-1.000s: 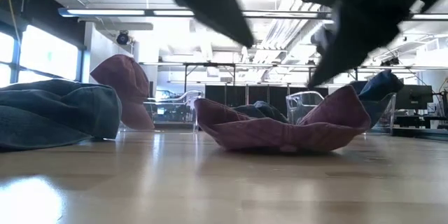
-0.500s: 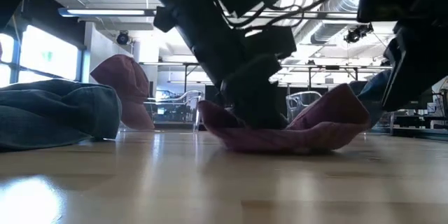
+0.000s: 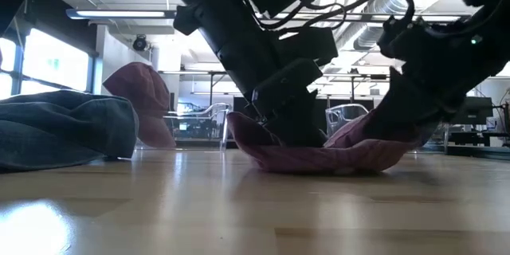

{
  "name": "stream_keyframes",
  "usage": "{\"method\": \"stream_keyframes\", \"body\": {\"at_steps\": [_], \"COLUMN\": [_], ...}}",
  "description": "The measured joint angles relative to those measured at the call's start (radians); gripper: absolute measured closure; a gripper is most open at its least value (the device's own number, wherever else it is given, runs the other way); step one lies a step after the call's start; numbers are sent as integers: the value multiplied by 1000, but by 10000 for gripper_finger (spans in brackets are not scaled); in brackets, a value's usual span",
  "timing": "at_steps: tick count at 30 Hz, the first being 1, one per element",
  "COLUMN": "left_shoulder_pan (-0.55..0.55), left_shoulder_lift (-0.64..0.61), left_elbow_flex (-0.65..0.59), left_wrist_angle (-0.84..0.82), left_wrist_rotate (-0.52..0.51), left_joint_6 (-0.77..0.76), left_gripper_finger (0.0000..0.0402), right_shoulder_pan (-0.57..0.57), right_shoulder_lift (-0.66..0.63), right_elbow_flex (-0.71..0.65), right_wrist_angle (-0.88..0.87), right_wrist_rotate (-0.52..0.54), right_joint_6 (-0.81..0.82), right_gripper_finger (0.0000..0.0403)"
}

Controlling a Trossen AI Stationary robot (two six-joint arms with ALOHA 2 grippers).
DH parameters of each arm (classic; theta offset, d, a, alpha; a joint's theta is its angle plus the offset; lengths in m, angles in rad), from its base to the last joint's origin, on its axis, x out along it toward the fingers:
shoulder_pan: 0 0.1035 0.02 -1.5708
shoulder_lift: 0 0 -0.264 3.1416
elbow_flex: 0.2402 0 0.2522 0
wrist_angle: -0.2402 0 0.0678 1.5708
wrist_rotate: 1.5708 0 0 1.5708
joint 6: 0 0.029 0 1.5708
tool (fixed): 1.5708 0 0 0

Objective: Pick & Place hat
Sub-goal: Put the red cap into the left transparent bin

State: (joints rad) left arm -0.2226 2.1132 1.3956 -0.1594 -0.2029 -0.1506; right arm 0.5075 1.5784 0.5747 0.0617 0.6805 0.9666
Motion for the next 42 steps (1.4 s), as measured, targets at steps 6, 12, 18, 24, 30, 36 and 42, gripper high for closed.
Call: {"method": "stream_keyframes", "body": {"at_steps": [6, 12, 18, 24, 30, 36, 42], "left_shoulder_pan": [9, 14, -5, -37, 0, -17, -29], "left_shoulder_lift": [-3, 1, 1, 6, 67, 67, 14], "left_elbow_flex": [3, 64, 195, 163, 148, 149, 150], "left_wrist_angle": [-90, -188, -372, -232, -203, -162, -119], "left_wrist_rotate": [-88, -34, -50, -96, -39, 79, 62], "left_joint_6": [-85, -114, -115, -67, -40, 48, 53], "left_gripper_finger": [263, 264, 263, 264, 264, 264, 264], "right_shoulder_pan": [10, 33, 32, 33, 60, 73, 74], "right_shoulder_lift": [0, 0, 0, 0, -30, -82, -71], "right_elbow_flex": [7, 64, 94, 94, 94, 94, 94], "right_wrist_angle": [-100, -157, -154, -168, -179, -175, -181], "right_wrist_rotate": [91, 189, 134, 85, 35, 35, 22], "right_joint_6": [2, 14, -47, -57, -76, -78, -78], "right_gripper_finger": [388, 384, 383, 391, 386, 392, 390]}}
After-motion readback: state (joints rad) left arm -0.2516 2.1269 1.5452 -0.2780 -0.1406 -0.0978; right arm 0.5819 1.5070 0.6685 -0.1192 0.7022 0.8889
